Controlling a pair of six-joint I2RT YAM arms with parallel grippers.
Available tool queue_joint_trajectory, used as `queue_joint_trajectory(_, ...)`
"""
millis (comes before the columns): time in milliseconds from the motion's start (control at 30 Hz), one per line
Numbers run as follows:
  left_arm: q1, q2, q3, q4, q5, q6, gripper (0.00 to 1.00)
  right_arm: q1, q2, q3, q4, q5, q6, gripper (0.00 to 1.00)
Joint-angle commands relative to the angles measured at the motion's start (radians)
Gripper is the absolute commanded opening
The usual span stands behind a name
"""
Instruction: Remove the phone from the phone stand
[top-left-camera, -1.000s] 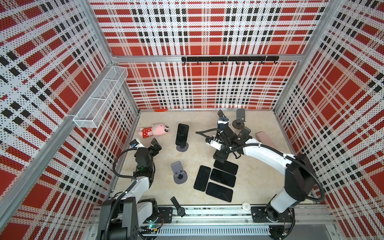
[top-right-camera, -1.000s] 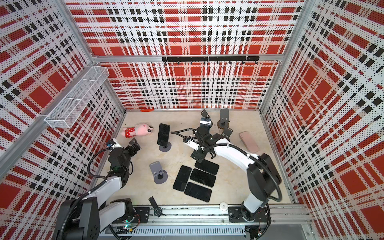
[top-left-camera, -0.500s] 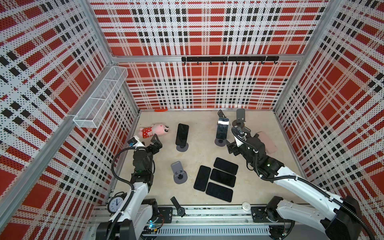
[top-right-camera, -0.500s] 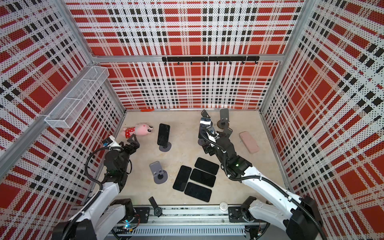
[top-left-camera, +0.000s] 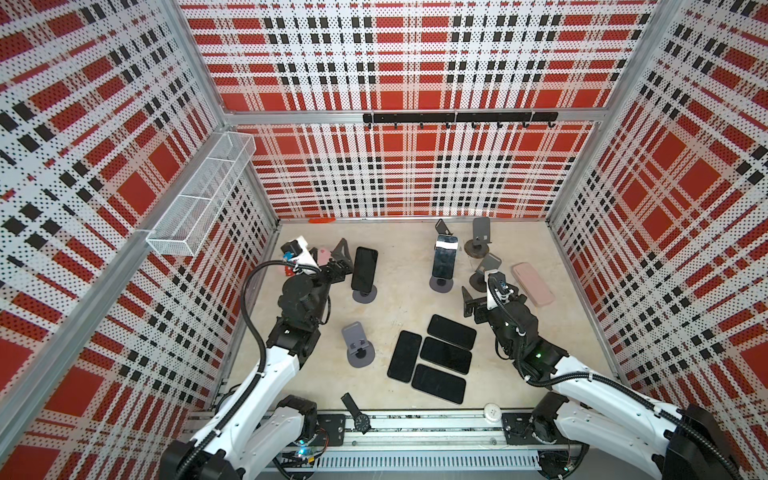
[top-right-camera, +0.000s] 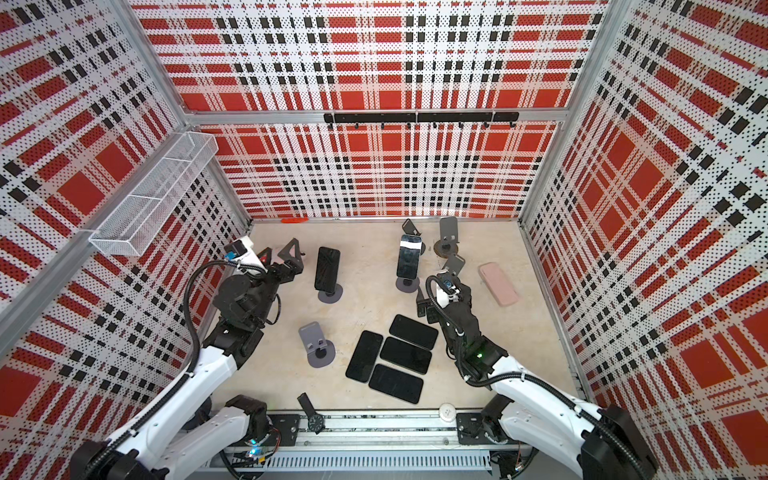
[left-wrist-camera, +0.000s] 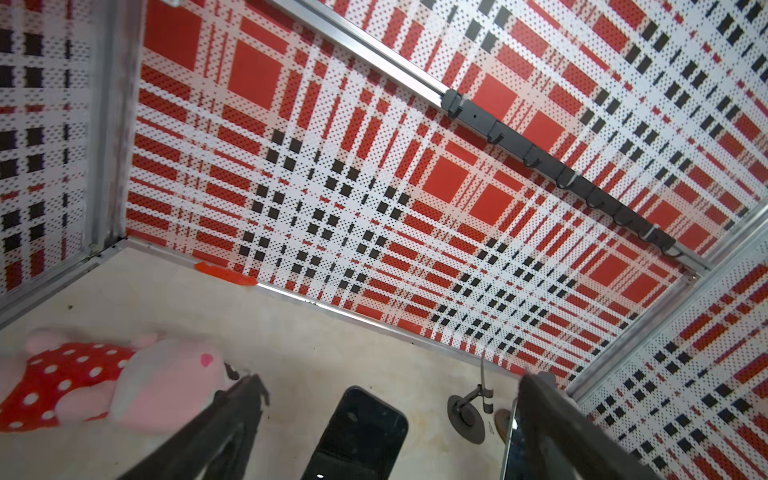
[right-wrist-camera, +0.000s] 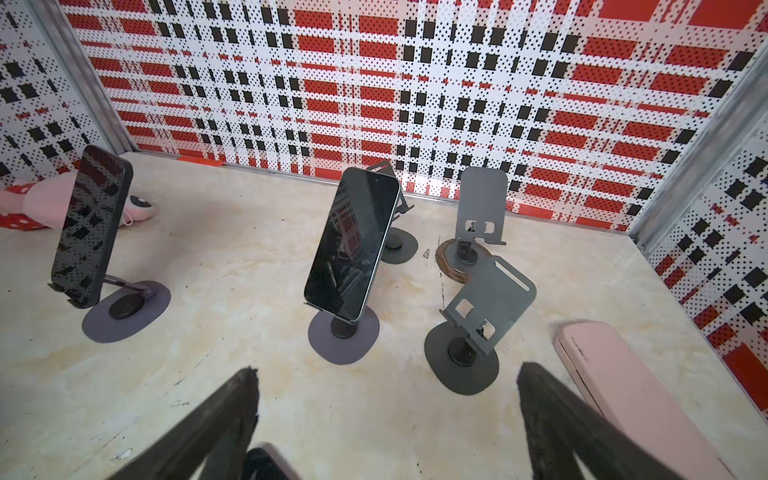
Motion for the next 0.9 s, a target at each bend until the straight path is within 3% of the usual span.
queue_joint_trajectory(0, -0.035, 0.09, 0.105, -0.157, -0.01, 0.102, 0.98, 0.001, -0.024, -0.041, 0.138, 0.011, 0.012, 1.0)
queue_joint_trajectory(400, -0.042, 0.449, 0.425, -0.471, 0.035, 0.22, 0.98, 0.0, 0.049, -0.079, 0.229, -0.036, -0.003, 1.0)
queue_joint_trajectory(500, -0.029, 0.526, 0.483, -0.515, 0.099, 0.234, 0.98, 0.001, 0.074, -0.068, 0.223, -0.03, -0.008, 1.0)
queue_joint_trajectory(633, -0.037, 0.626, 0.564, -0.576, 0.103, 0.244, 0.98, 0.001, 0.1, -0.016, 0.155, -0.075, -0.01, 1.0)
queue_joint_trajectory(800, -0.027, 0.7, 0.651, -0.665, 0.025, 0.253, 0.98, 0.0, 0.099, -0.009, 0.132, -0.074, -0.012, 1.0)
queue_joint_trajectory(867, -0.008, 0.723, 0.679, -0.697, 0.057, 0.259, 0.98, 0.001, 0.093, -0.01, 0.126, -0.07, -0.012, 1.0)
